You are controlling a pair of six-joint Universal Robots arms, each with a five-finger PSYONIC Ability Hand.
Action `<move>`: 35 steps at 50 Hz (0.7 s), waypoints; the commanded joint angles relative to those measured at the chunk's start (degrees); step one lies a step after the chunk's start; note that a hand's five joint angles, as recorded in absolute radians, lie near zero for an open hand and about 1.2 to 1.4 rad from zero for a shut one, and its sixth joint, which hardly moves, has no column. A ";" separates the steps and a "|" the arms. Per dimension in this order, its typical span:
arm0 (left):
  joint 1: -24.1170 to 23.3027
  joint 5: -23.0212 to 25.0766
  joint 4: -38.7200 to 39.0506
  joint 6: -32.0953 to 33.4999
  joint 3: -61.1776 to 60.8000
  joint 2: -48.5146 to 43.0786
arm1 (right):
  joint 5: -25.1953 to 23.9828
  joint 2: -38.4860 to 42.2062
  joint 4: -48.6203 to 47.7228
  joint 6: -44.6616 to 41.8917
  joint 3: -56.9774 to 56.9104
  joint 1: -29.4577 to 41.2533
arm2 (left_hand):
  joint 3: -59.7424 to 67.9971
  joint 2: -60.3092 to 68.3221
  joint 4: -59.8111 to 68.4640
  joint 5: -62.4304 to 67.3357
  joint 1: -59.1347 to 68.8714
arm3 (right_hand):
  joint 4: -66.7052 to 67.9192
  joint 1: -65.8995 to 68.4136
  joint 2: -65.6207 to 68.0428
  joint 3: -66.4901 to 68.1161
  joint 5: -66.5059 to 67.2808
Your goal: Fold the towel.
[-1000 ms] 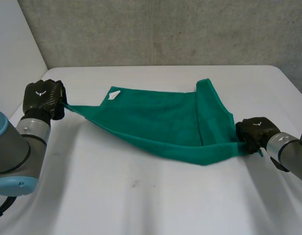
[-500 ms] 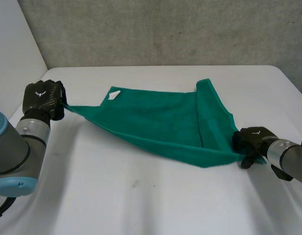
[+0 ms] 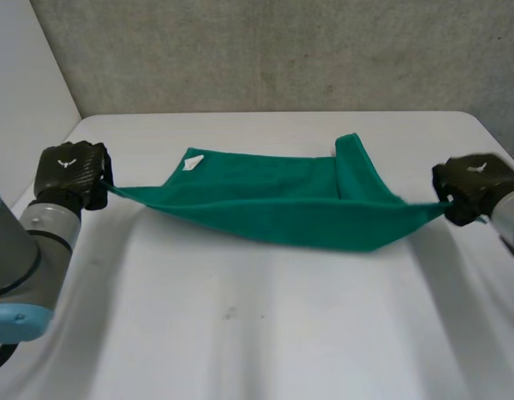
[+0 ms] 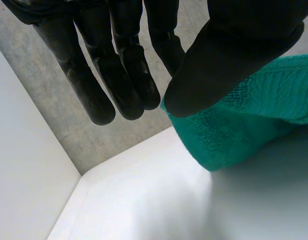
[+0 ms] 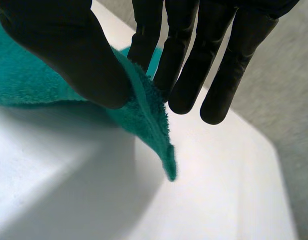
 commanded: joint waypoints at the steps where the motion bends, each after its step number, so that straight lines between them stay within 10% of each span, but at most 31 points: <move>1: 1.68 1.37 -17.75 -0.01 -1.56 15.50 | -0.05 -15.61 18.51 -14.58 0.97 -2.62 | 11.65 11.23 11.54 12.61 14.11 | 11.85 23.49 12.38 12.34 13.57; 15: 6.96 14.04 -25.34 0.16 -10.45 26.96 | 0.92 -20.64 26.80 -29.63 9.50 -4.12 | 11.65 11.23 11.54 12.61 14.11 | 11.85 23.49 12.38 12.34 13.57; 35: 2.23 9.04 -9.43 -0.01 5.36 -3.35 | 12.43 11.24 7.90 -19.88 -11.21 3.79 | 11.65 11.23 11.54 12.61 14.11 | 11.85 23.49 12.38 12.34 13.57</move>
